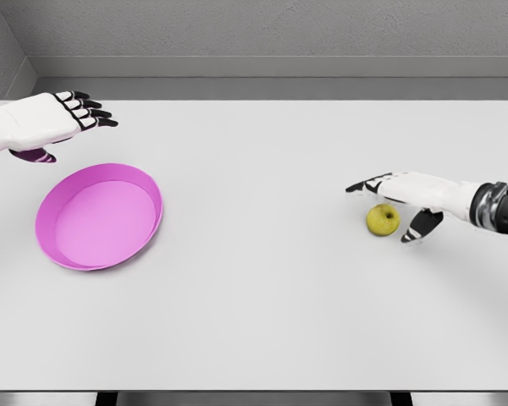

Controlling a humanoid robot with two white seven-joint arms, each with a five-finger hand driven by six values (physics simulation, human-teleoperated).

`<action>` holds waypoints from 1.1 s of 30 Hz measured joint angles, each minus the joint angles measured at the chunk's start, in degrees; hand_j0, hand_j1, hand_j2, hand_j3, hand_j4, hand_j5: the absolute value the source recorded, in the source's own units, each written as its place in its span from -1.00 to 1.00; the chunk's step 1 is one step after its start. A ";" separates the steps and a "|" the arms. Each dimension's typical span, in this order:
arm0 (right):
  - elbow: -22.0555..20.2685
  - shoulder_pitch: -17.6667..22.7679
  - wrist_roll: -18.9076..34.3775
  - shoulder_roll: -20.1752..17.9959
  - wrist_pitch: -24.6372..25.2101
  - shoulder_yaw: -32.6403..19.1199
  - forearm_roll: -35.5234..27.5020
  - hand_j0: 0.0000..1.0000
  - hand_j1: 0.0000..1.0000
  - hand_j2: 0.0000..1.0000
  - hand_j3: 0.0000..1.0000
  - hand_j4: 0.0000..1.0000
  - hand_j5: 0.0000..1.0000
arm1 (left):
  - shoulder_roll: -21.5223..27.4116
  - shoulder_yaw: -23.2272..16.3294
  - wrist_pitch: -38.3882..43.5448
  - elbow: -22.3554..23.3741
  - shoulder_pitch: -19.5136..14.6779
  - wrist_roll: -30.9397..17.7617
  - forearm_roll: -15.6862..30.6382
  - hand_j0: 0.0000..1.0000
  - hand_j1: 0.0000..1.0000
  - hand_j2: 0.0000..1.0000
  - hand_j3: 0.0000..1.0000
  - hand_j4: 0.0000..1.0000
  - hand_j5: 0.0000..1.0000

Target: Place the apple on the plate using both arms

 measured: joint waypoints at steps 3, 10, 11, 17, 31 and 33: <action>0.51 -0.89 0.03 0.43 0.04 1.46 -0.09 1.00 1.00 1.00 1.00 1.00 1.00 | 0.00 0.01 0.00 0.03 0.00 -0.03 -0.01 1.00 1.00 1.00 1.00 1.00 1.00; 2.25 -2.91 0.05 1.19 0.77 3.92 -0.14 1.00 1.00 1.00 1.00 1.00 1.00 | -0.07 0.01 0.00 0.05 0.00 -0.07 -0.06 1.00 1.00 1.00 1.00 1.00 1.00; 2.51 -2.91 0.05 1.35 0.82 4.37 -0.14 1.00 1.00 1.00 1.00 1.00 1.00 | -0.07 0.01 0.00 0.05 0.00 -0.07 -0.07 1.00 1.00 1.00 1.00 1.00 1.00; 3.09 -2.91 0.05 1.68 0.93 5.68 -0.14 0.99 0.99 0.99 0.99 0.99 0.99 | -0.09 0.02 0.00 0.05 0.00 -0.07 -0.09 1.00 1.00 1.00 1.00 1.00 1.00; 3.16 -2.91 0.04 1.67 0.77 6.23 -0.17 0.28 0.28 0.28 0.28 0.28 0.28 | -0.26 0.04 0.00 0.05 -0.09 -0.07 -0.08 1.00 1.00 1.00 1.00 1.00 1.00; 3.15 -2.91 -0.01 1.65 0.76 6.31 -0.32 0.27 0.27 0.27 0.27 0.27 0.27 | -0.26 0.05 0.00 0.03 -0.09 -0.07 -0.04 1.00 1.00 1.00 1.00 1.00 1.00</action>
